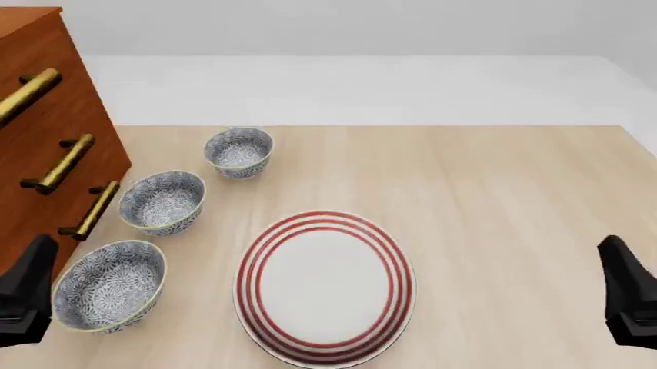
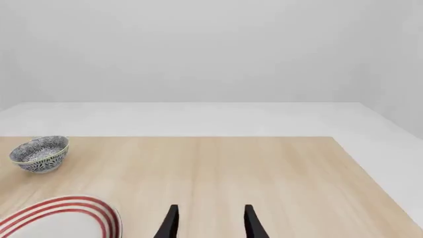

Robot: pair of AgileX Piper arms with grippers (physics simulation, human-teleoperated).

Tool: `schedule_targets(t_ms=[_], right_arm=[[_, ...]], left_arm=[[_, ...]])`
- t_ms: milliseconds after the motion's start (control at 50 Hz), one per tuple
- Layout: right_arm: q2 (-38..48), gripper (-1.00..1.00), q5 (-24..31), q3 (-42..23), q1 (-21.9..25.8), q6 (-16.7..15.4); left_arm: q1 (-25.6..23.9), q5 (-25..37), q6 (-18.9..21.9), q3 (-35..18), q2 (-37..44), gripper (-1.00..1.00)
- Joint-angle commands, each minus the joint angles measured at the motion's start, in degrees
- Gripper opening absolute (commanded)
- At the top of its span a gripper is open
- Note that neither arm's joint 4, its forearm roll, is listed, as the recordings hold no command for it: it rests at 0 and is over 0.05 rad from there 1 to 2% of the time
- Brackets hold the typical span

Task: Open the top drawer of the cabinet.

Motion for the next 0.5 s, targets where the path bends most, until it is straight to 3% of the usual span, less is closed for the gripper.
schedule_targets(t_ms=[20, 340, 420, 440, 480, 500], right_arm=[[0.27, 1.0, -0.07, -0.15, -0.01, 0.01], [0.26, 1.0, -0.07, -0.15, 0.02, -0.01], [0.27, 1.0, -0.06, -0.15, 0.0, -0.01], [0.26, 1.0, -0.07, -0.15, 0.0, -0.03], [0.26, 1.0, -0.07, -0.15, -0.01, 0.01], [0.26, 1.0, -0.07, -0.15, 0.0, -0.02]], left_arm=[[1.41, -1.92, -0.33, 0.01, 2.66, 1.0], [1.98, -1.98, 0.94, -0.01, 3.19, 1.0], [2.12, -0.58, 2.7, -0.11, 1.58, 1.0], [1.72, -0.03, 4.99, -0.15, 0.7, 1.0], [2.11, 1.17, 4.42, -0.9, -0.56, 1.0], [1.93, 0.8, 6.32, -1.52, -0.75, 1.0]])
